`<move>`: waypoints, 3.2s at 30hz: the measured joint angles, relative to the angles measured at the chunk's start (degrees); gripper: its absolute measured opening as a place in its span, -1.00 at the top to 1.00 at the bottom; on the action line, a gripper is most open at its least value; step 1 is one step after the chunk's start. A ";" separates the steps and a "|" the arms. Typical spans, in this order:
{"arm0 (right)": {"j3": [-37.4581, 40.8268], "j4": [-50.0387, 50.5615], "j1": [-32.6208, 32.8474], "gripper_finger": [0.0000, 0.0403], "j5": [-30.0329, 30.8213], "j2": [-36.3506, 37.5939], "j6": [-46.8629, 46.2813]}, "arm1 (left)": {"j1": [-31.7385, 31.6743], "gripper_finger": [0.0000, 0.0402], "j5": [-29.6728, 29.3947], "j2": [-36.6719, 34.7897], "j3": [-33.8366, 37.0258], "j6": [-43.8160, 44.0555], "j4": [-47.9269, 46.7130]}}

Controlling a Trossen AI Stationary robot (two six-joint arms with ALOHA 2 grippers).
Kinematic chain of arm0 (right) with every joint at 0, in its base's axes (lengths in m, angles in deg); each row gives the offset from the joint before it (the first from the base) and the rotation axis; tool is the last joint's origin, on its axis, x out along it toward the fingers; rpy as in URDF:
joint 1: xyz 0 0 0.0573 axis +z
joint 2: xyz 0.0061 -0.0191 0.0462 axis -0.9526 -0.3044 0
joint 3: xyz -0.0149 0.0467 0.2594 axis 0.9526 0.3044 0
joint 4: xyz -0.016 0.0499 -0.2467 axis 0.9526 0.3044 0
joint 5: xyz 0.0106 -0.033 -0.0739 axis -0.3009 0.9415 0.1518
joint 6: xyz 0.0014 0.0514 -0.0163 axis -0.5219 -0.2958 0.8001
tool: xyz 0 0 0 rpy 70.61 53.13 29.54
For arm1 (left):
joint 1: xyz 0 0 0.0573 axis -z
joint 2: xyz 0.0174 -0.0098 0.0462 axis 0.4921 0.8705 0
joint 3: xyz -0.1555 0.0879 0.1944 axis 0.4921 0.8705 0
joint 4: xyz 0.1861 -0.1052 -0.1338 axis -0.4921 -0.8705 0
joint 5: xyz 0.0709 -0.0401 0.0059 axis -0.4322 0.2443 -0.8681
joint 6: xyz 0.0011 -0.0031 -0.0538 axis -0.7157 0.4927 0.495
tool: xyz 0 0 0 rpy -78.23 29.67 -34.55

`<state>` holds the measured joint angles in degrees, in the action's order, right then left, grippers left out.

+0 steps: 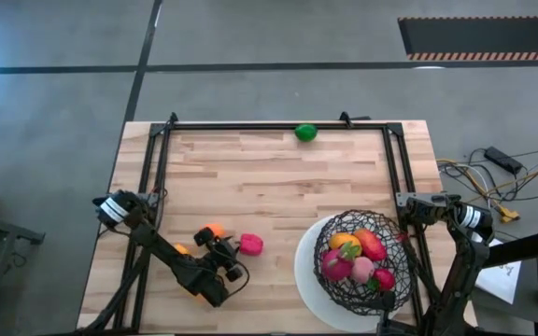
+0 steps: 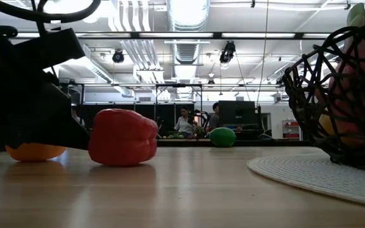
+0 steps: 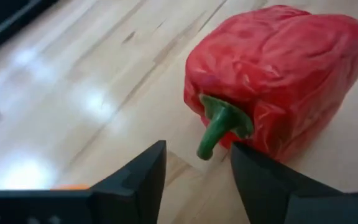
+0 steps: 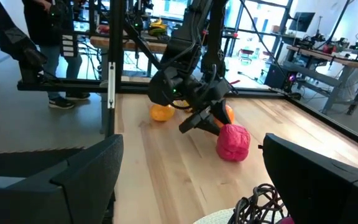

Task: Build produce basket
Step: Put the red bell pepper into the black wire basket

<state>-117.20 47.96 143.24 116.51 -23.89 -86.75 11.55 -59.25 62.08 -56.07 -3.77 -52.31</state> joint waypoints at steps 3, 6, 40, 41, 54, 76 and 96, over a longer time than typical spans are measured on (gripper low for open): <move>0.24 0.02 0.00 -0.83 0.00 0.00 -0.53 | -0.21 0.32 -0.05 0.00 -0.04 -4.71 0.83; 0.44 0.01 0.00 -0.83 0.00 0.00 -0.79 | -0.21 0.48 -0.05 0.00 -0.04 -9.93 3.30; -5.68 -4.18 -15.79 -0.83 -24.23 -0.42 16.99 | -4.28 0.96 11.99 -0.83 -25.66 -56.24 14.68; -6.60 -4.15 -17.17 -0.83 -25.05 -0.42 18.18 | -4.28 0.96 11.50 -0.83 -25.66 -56.24 14.76; -12.82 10.67 -31.39 -0.83 -43.70 -0.52 13.81 | -4.21 0.95 8.74 -0.83 -23.80 -57.66 14.73; -10.82 12.87 -36.75 -0.83 -50.70 -1.47 16.29 | -4.17 0.95 6.31 -0.83 -20.50 -64.95 15.09; -10.47 12.12 -29.27 -0.21 -39.23 -3.44 10.29 | -4.01 0.22 7.23 -2.11 -18.32 -64.78 20.02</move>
<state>-127.67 60.09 113.97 77.29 -27.33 -76.47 7.54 -52.02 59.98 -74.39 -68.55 -32.29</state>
